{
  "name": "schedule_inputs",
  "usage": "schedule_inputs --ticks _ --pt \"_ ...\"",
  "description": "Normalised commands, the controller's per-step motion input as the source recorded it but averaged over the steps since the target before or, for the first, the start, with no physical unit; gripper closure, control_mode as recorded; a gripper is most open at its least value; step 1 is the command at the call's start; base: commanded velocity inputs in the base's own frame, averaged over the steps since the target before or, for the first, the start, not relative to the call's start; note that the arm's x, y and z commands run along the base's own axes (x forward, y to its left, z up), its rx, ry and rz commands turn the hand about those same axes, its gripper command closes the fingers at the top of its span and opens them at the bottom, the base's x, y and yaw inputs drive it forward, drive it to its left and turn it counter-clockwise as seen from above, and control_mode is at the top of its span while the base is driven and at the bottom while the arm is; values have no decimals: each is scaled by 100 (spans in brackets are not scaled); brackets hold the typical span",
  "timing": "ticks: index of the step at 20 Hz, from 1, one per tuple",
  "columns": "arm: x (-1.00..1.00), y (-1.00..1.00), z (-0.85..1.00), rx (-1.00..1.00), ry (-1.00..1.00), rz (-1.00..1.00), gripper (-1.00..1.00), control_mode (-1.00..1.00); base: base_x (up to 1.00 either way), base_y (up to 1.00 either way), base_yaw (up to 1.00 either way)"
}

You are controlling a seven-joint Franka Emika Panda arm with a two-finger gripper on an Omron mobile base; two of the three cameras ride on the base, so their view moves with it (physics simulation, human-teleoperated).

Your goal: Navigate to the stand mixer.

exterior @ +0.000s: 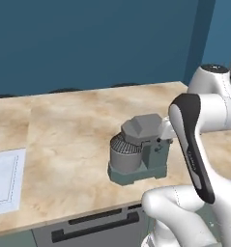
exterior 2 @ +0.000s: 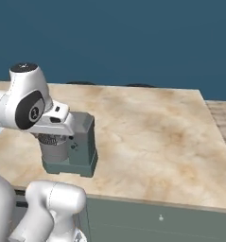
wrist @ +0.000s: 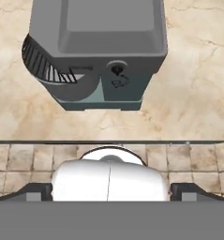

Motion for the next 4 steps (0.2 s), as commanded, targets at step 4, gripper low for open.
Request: schedule_inputs --ticks 4 --pt "0 0 0 0 0 0 -100 100 5 0 0"
